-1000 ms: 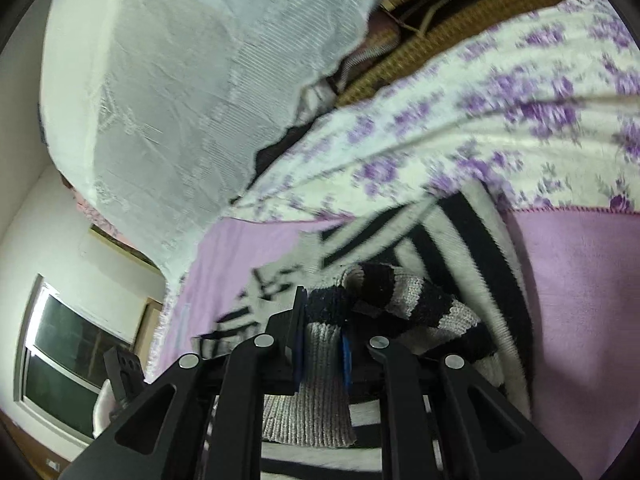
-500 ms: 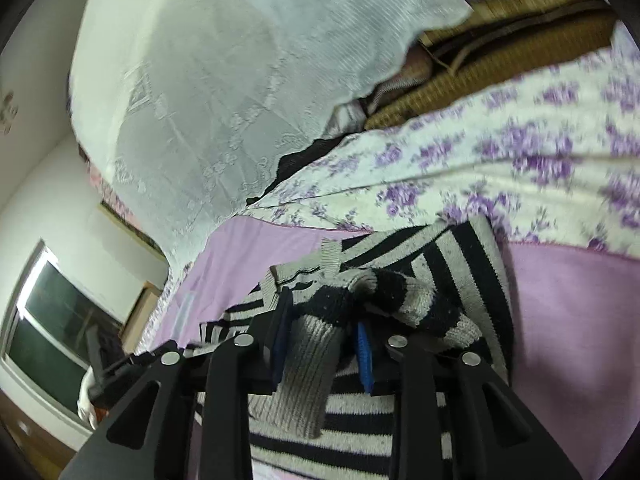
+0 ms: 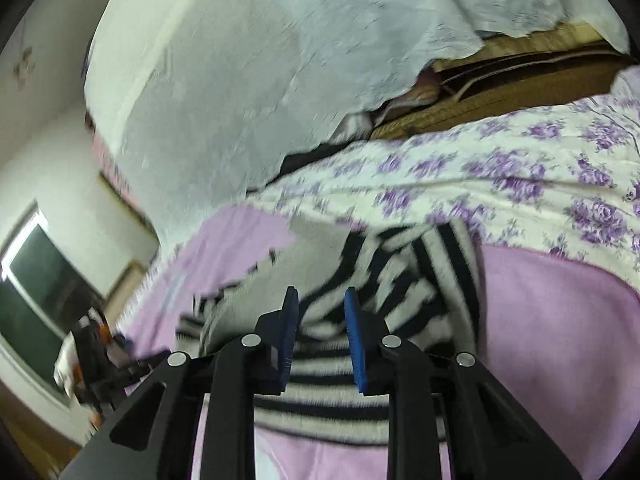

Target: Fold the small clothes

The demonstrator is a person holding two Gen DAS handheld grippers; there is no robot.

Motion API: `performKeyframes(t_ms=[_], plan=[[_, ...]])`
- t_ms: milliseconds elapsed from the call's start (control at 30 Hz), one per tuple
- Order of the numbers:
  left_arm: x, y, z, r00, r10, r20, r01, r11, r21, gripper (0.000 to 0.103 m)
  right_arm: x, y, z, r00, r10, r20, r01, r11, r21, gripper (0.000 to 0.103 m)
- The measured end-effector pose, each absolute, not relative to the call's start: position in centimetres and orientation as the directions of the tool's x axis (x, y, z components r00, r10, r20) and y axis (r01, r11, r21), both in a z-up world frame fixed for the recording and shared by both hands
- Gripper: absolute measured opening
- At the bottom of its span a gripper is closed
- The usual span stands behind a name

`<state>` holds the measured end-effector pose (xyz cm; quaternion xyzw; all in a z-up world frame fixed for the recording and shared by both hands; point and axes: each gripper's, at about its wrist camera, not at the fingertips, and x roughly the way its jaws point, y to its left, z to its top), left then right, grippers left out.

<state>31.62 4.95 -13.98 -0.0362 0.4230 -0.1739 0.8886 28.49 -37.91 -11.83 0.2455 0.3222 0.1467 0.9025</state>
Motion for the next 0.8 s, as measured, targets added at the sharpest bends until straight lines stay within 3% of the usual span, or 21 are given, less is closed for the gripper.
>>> performKeyframes(t_ms=[300, 433, 500, 567, 600, 667, 800], plan=[[32.1, 0.1, -14.8, 0.533, -0.352, -0.769, 0.400, 0.906, -0.136, 0.068, 30.1, -32.3, -13.3, 0.658, 0.452, -0.602, -0.182, 0.871, 0.456, 0.026], [36.1, -1.6, -14.5, 0.554, -0.314, -0.771, 0.352, 0.928, -0.124, 0.069, 33.2, -29.2, -14.0, 0.587, 0.472, -0.657, -0.229, 0.876, 0.425, 0.026], [39.9, -0.8, -14.6, 0.558, -0.285, -0.780, 0.233, 0.955, -0.182, 0.069, 35.5, -28.8, -14.3, 0.613, 0.428, -0.664, -0.182, 0.894, 0.409, 0.023], [42.6, 1.3, -14.8, 0.526, -0.380, -0.761, 0.128, 0.920, -0.371, 0.068, 37.7, -30.7, -14.2, 0.691, 0.353, -0.631, -0.069, 0.901, 0.428, 0.021], [42.9, 1.9, -14.8, 0.519, -0.413, -0.748, 0.102, 0.899, -0.426, 0.068, 38.4, -32.0, -14.4, 0.712, 0.328, -0.621, -0.009, 0.888, 0.460, 0.018], [42.3, 2.5, -14.2, 0.525, -0.457, -0.718, 0.113, 0.874, -0.474, 0.068, 38.6, -34.1, -15.1, 0.728, 0.316, -0.608, 0.057, 0.856, 0.513, 0.023], [38.3, 1.3, -13.1, 0.581, -0.385, -0.717, 0.218, 0.923, -0.318, 0.068, 37.1, -35.0, -15.4, 0.725, 0.331, -0.605, 0.041, 0.855, 0.517, 0.023]])
